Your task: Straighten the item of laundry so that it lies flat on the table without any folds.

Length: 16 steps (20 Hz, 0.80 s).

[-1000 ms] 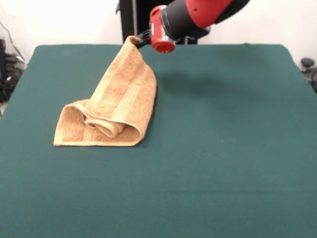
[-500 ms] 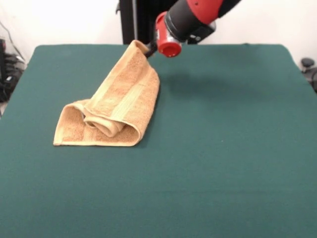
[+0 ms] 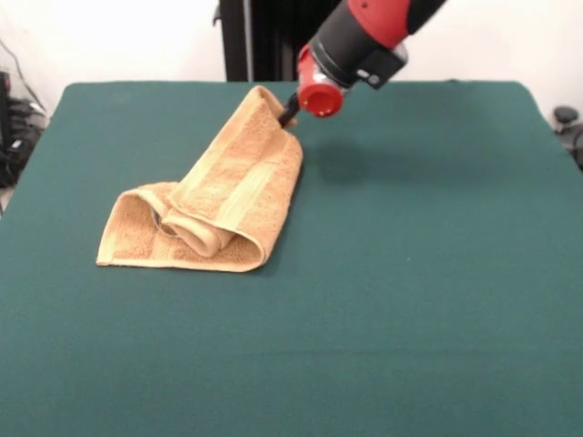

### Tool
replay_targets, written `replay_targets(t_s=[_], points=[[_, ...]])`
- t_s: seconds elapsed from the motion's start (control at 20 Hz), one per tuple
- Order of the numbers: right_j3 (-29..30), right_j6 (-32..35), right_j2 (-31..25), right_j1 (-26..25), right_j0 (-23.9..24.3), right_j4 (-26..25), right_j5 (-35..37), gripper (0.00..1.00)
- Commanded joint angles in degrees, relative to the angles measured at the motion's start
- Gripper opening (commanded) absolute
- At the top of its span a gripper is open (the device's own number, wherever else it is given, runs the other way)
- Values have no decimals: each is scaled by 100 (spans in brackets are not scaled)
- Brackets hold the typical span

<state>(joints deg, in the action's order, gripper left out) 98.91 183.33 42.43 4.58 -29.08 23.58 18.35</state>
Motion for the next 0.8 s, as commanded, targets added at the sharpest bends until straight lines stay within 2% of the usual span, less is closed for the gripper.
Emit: replay_targets(t_s=[0.05, 0.35, 0.55, 0.8], points=[[-315, 2155, -409, -538, -487, 913, 520, 0], [-102, 839, -783, -151, -227, 576, 292, 0], [-58, 395, -1045, 156, 5, 370, 415, 0], [143, 225, -1596, 511, 408, 419, 130, 0]])
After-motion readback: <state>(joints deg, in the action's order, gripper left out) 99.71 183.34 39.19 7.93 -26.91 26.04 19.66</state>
